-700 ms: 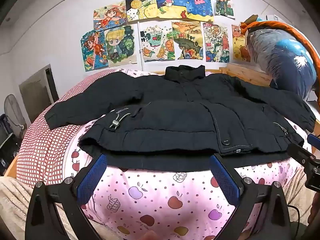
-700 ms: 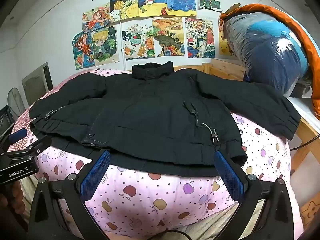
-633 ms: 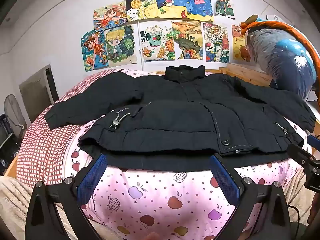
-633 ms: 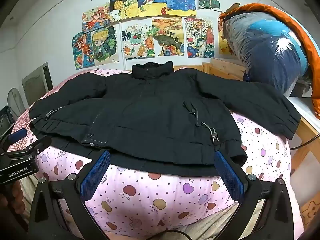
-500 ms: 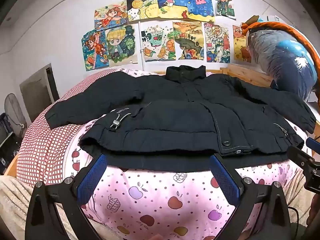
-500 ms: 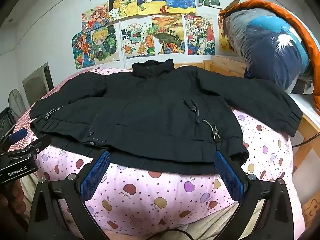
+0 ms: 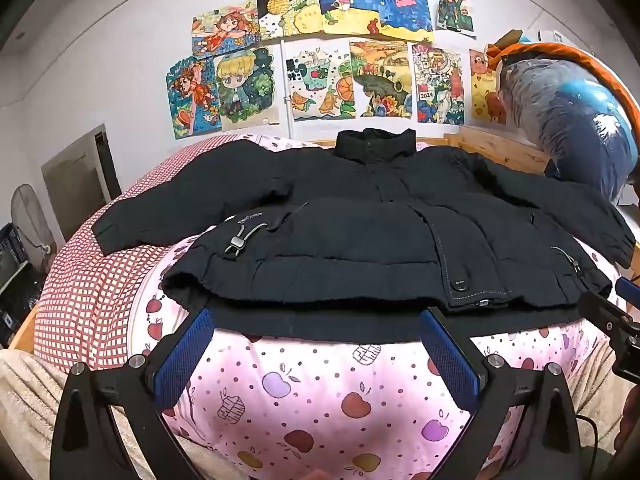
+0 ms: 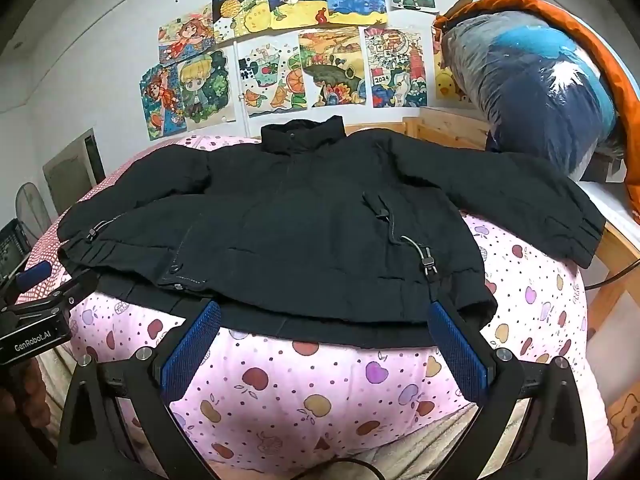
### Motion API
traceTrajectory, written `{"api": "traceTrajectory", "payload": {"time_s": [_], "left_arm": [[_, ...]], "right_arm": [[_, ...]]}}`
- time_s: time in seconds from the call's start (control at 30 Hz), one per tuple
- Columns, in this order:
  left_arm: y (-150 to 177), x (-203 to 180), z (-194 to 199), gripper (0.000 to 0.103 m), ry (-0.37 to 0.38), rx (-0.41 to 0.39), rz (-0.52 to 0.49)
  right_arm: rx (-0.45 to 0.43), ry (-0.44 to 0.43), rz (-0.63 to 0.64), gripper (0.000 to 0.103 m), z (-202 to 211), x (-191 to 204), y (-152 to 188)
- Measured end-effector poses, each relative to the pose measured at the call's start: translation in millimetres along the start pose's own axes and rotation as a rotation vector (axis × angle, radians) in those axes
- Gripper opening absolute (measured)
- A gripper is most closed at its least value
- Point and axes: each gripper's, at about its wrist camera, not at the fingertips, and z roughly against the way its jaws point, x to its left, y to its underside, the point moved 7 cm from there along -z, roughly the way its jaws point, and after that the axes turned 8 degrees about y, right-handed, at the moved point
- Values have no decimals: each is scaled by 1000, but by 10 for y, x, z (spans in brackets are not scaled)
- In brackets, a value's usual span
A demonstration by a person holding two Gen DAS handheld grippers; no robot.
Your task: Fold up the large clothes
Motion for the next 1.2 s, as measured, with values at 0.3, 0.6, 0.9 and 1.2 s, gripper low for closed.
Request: {"api": "traceTrajectory", "payload": {"time_s": [0.3,0.6,0.9,1.2], "left_arm": [[81,71,-56,103,-2,4,6],[84,76,-60,103,-5,2,5],[71,70,-50,103,-5,4,5],[65,61,-53,103,-5,4,3]], "right_arm": [[5,0,-5,102,-23,2,16],[6,1,-6,102,-29,-2,15],[7,1,-8,102,-35,-13,12],[9,2,-17,102,-70,-60,10]]}}
